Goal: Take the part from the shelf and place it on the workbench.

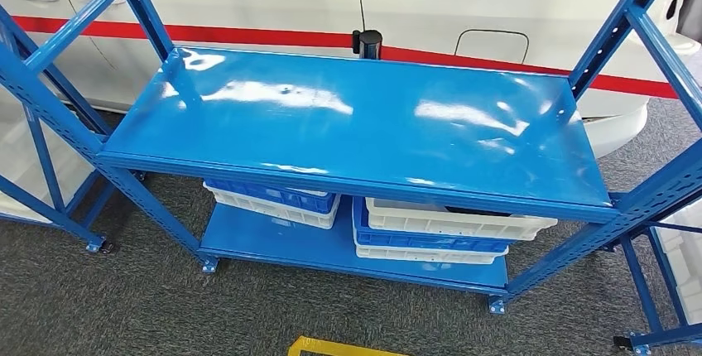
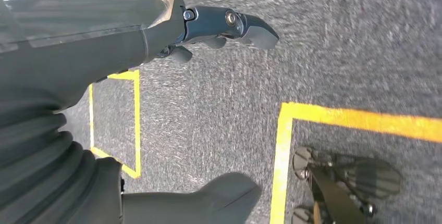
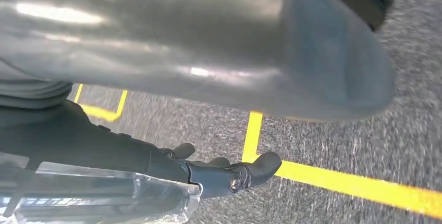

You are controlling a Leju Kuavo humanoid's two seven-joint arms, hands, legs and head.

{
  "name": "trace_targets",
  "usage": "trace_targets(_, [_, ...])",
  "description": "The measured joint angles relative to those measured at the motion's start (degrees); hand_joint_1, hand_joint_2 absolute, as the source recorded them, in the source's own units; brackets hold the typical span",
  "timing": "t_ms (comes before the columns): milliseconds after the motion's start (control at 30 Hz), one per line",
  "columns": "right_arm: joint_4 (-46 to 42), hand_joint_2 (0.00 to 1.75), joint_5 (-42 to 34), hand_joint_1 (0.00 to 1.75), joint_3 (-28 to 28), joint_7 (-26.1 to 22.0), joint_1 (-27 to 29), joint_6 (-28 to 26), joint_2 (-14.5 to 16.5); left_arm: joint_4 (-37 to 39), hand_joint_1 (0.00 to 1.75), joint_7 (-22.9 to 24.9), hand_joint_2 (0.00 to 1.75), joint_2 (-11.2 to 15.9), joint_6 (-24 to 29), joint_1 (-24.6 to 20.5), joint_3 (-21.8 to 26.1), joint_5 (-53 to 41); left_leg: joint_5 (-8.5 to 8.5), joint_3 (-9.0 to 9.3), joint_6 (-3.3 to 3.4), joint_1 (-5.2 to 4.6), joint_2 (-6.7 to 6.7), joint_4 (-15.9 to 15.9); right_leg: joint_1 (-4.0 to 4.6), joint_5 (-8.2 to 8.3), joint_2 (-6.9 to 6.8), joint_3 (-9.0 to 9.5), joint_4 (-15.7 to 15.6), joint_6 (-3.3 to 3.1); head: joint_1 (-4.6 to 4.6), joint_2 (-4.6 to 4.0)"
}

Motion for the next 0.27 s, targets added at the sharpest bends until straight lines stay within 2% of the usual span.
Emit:
trace_targets(67, [-0.7, 0.0, -1.2, 0.0, -1.8, -0.5, 0.7, 0.5, -0.3, -0.7, 0.0, -0.5, 1.75, 0.6, -1.1, 0.6, -2.8, 2.0, -0.01, 0.0, 0.02, -0.03, 0.0, 0.0, 0.0, 0.0, 0.0, -0.02, 0.0, 0.0, -0.01, 0.0])
trace_targets(200, [-1.9, 0.0, -3.5, 0.0, -5.1, -1.4, 2.0, 1.4, -0.8, -2.0, 0.0, -1.4, 1.75, 1.7, -3.3, 1.9, -7.9, 5.8, -0.03, 0.01, 0.04, -0.03, 0.02, 0.0, 0.0, -0.01, 0.0, -0.08, 0.0, 0.0, 0.0, 0.0])
trace_targets(233, [-2.2, 0.0, -4.0, 0.0, -5.9, -1.7, 2.3, 1.7, -0.9, -2.3, 0.0, -1.7, 1.31, 2.0, -3.9, 2.2, -9.2, 6.8, -0.04, 0.01, 0.05, -0.03, 0.03, 0.0, 0.0, -0.01, 0.0, -0.1, 0.0, 0.0, -0.01, 0.0])
trace_targets(267, [-2.4, 0.0, -4.3, 0.0, -6.3, -1.8, 2.4, 1.8, -1.0, -2.4, 0.0, -1.8, 1.16, 2.1, -4.2, 2.3, -9.8, 7.3, -0.04, 0.01, 0.05, -0.03, 0.03, 0.0, 0.0, -0.01, 0.0, -0.11, 0.0, 0.0, 0.0, 0.0])
